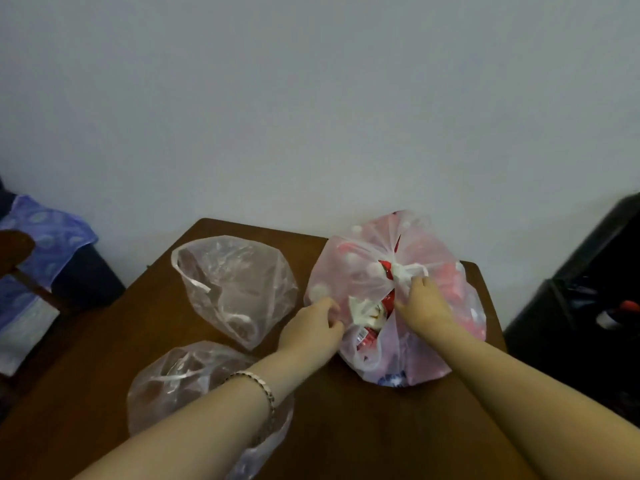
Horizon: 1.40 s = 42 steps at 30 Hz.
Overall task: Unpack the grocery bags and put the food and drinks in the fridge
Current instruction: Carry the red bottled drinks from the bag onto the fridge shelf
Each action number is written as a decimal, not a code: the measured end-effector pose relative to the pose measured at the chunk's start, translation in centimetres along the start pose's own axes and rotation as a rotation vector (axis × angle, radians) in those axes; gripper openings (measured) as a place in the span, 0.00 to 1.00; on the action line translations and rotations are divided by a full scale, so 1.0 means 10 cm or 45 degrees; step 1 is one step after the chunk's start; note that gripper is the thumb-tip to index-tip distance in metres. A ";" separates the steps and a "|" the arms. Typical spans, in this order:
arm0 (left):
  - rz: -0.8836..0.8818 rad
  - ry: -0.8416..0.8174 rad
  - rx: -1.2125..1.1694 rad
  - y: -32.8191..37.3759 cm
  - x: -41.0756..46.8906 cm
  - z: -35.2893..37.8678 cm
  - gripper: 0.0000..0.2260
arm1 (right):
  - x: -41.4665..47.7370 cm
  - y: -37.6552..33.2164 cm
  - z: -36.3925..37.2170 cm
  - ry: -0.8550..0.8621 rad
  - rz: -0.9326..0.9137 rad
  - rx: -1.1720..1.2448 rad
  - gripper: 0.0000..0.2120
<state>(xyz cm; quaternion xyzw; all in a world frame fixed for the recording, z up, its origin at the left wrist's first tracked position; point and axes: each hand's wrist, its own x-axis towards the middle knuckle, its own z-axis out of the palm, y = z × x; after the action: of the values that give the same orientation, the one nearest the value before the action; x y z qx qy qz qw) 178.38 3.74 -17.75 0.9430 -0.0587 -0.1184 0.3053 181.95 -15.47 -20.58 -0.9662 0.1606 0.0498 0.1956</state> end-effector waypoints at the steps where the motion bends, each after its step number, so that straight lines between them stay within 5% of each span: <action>1: -0.002 -0.018 -0.027 0.00 0.14 0.02 0.10 | 0.18 -0.01 0.03 -0.018 -0.027 0.012 0.23; 8: 0.144 -0.065 -0.103 -0.02 0.87 0.23 0.09 | 0.72 -0.09 0.19 -0.026 0.101 0.181 0.19; 15: 0.491 -0.125 0.048 0.16 1.25 0.37 0.20 | 0.64 -0.01 0.32 -0.067 0.173 0.289 0.22; 28: 0.894 -0.362 0.515 -0.18 0.51 0.53 0.26 | -0.41 0.19 0.31 -0.343 -0.283 -0.157 0.25; 35: 1.014 -0.278 0.451 -0.27 0.15 0.53 0.22 | -0.85 0.17 0.26 -0.422 -0.415 -0.176 0.28; 39: 1.086 -0.264 0.394 -0.27 0.03 0.56 0.09 | -1.15 0.23 0.26 -0.529 -0.463 -0.055 0.26; 42: 1.102 -0.391 0.359 -0.24 -0.06 0.55 0.08 | -1.32 0.33 0.26 -0.607 -0.520 0.027 0.22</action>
<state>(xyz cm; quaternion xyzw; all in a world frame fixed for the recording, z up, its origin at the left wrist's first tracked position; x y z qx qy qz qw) 176.45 2.64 -23.37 0.8358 -0.5058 -0.1095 0.1835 168.34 -13.51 -22.05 -0.9374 -0.0869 0.2331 0.2439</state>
